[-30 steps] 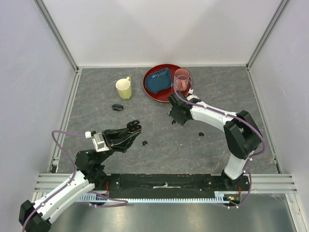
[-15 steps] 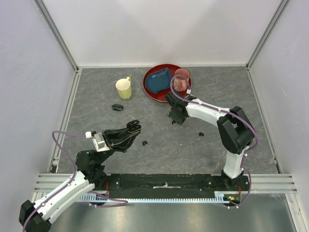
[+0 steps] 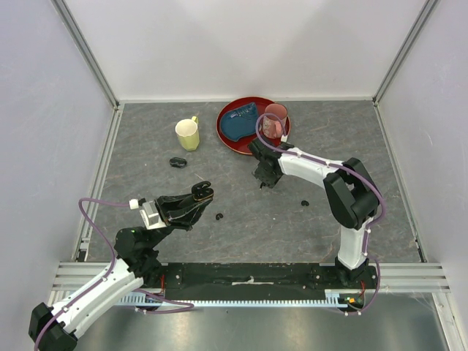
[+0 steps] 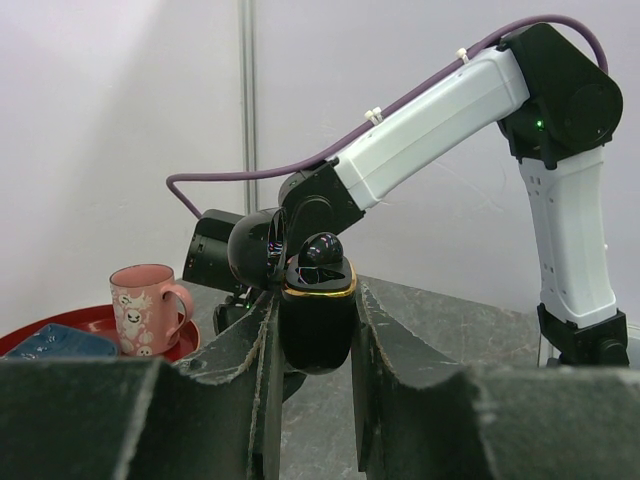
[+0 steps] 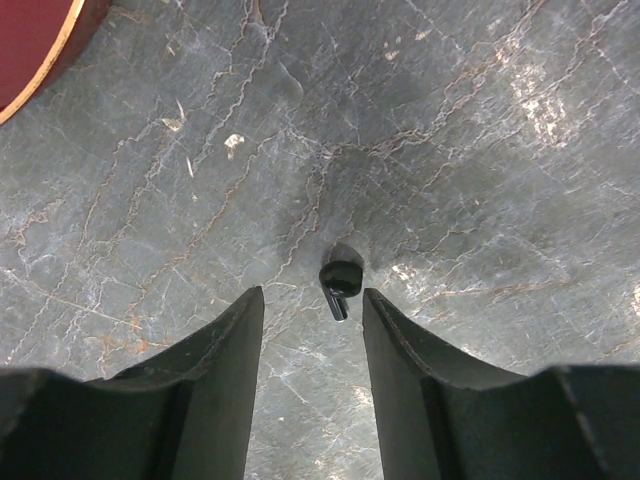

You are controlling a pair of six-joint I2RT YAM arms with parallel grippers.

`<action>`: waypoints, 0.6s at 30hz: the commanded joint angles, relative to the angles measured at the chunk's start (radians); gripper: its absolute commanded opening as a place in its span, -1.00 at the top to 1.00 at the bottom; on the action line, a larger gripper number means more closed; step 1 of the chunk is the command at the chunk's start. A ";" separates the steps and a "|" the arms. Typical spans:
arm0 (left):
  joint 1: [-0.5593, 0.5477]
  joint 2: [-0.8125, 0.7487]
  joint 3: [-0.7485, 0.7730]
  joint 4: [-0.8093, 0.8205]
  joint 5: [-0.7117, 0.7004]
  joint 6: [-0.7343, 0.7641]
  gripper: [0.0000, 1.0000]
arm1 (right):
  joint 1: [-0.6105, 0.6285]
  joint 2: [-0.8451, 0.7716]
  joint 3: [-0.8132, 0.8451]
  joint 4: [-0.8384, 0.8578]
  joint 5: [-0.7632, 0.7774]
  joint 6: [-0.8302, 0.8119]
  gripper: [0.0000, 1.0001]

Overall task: Insert the wireless bluetooth earbuds into the charging case
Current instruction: Move the earbud to the center of the board.

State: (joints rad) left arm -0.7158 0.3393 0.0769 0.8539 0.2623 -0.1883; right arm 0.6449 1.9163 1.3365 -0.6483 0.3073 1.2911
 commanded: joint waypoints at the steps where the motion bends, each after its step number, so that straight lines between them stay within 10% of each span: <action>1: -0.002 -0.010 0.000 0.036 -0.023 0.044 0.95 | -0.005 0.020 0.046 -0.016 0.009 0.025 -0.02; 18: -0.001 -0.002 0.003 0.036 -0.024 0.044 0.95 | -0.008 0.053 0.039 -0.031 0.033 0.033 0.03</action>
State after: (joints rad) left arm -0.7158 0.3393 0.0769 0.8539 0.2623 -0.1829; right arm 0.6430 1.9575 1.3476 -0.6601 0.3134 1.3018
